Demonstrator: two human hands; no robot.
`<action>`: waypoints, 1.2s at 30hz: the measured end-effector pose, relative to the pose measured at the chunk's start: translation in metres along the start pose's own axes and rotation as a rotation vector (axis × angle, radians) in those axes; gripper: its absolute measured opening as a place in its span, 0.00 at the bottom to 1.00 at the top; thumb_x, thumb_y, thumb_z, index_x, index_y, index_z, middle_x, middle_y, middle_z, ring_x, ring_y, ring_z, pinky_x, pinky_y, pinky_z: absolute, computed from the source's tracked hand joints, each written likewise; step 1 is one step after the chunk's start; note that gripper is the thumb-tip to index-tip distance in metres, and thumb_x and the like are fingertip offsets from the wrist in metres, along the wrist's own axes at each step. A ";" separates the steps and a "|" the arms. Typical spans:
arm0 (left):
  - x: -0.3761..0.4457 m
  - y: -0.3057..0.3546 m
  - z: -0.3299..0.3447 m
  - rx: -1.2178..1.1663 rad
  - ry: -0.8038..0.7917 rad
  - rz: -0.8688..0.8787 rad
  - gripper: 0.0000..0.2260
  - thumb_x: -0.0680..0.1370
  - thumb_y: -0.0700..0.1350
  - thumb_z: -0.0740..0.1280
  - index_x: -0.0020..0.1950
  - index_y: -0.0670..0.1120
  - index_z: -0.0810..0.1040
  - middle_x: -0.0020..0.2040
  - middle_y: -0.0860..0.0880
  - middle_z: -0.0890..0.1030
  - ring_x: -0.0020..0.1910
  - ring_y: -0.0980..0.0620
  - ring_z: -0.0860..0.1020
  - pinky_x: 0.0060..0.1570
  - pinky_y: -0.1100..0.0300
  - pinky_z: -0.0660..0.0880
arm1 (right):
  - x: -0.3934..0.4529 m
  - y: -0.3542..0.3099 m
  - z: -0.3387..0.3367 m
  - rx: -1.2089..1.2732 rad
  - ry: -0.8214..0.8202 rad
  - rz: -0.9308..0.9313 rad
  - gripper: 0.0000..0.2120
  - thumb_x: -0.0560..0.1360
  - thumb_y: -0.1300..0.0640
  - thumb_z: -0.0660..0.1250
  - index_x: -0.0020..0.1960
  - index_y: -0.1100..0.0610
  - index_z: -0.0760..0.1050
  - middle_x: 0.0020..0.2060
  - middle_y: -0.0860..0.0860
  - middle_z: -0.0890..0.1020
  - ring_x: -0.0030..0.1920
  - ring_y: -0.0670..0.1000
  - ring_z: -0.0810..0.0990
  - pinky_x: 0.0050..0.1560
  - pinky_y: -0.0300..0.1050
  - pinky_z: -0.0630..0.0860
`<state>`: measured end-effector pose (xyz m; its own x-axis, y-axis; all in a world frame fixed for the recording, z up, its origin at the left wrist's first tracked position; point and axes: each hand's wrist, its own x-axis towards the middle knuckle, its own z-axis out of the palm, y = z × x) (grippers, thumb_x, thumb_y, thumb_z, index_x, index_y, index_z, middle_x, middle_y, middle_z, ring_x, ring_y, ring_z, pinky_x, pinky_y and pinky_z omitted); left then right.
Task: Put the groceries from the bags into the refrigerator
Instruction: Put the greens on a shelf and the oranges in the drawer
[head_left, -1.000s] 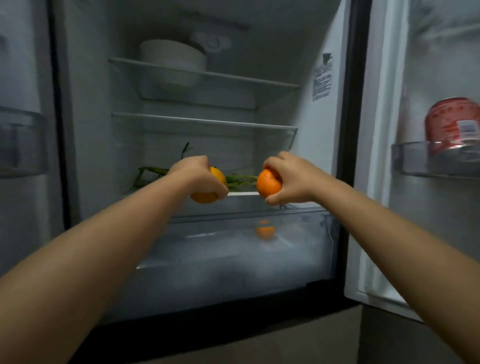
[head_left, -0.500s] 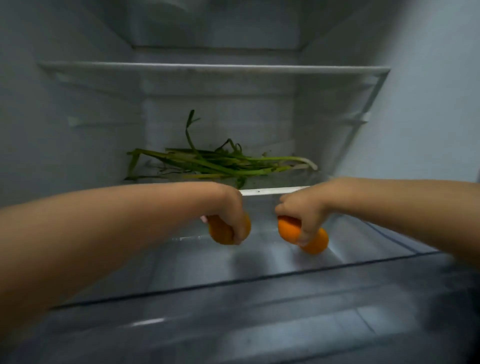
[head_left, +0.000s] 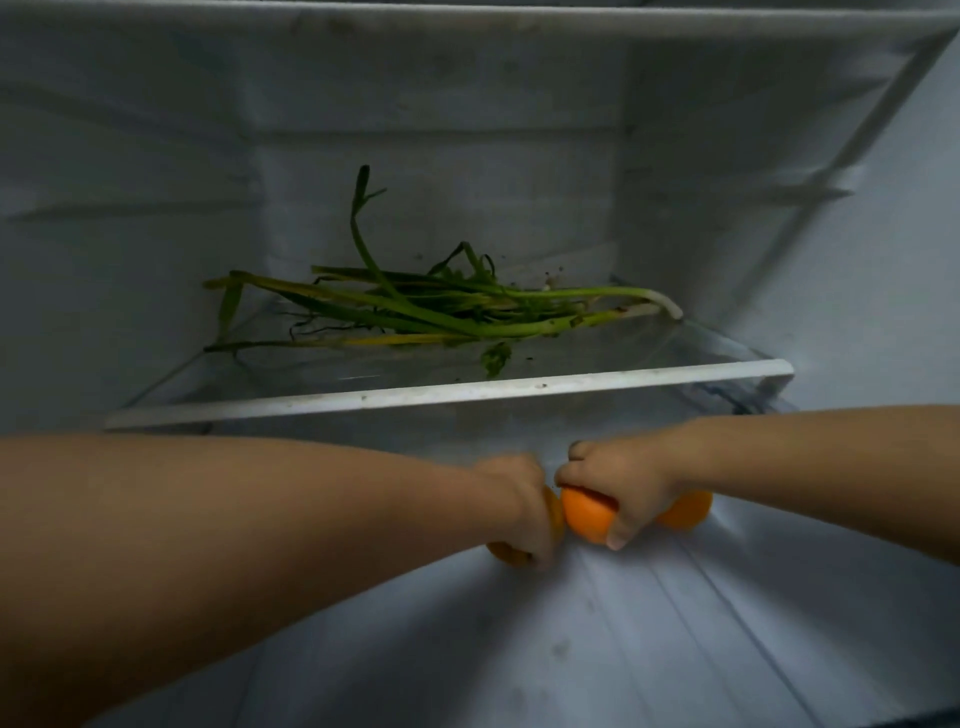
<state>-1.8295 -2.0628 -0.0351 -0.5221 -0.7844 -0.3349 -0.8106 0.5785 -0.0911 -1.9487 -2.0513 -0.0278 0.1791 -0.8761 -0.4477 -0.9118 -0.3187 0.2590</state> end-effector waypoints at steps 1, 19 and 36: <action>0.002 0.001 0.001 0.015 -0.018 0.004 0.18 0.74 0.53 0.69 0.59 0.47 0.72 0.40 0.47 0.69 0.50 0.48 0.73 0.47 0.57 0.73 | 0.000 0.001 0.000 0.001 -0.011 0.006 0.32 0.71 0.50 0.69 0.70 0.56 0.59 0.65 0.58 0.67 0.63 0.58 0.70 0.62 0.49 0.70; -0.222 0.018 -0.014 -0.096 0.760 -0.402 0.13 0.75 0.38 0.63 0.58 0.46 0.80 0.59 0.41 0.79 0.58 0.39 0.77 0.55 0.53 0.74 | -0.184 -0.084 -0.045 -0.172 0.635 -0.012 0.17 0.77 0.53 0.62 0.61 0.62 0.74 0.60 0.58 0.78 0.60 0.59 0.75 0.55 0.46 0.72; -0.581 0.018 0.201 -0.221 0.539 -1.093 0.15 0.76 0.41 0.63 0.63 0.43 0.75 0.63 0.41 0.75 0.62 0.40 0.74 0.58 0.51 0.73 | -0.296 -0.432 0.015 0.254 0.940 -0.526 0.16 0.74 0.58 0.61 0.59 0.60 0.74 0.59 0.60 0.75 0.60 0.61 0.74 0.56 0.51 0.73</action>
<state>-1.4877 -1.5519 -0.0307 0.4563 -0.8537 0.2510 -0.8894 -0.4467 0.0976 -1.6138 -1.6485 -0.0201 0.6777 -0.6127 0.4065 -0.6692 -0.7431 -0.0044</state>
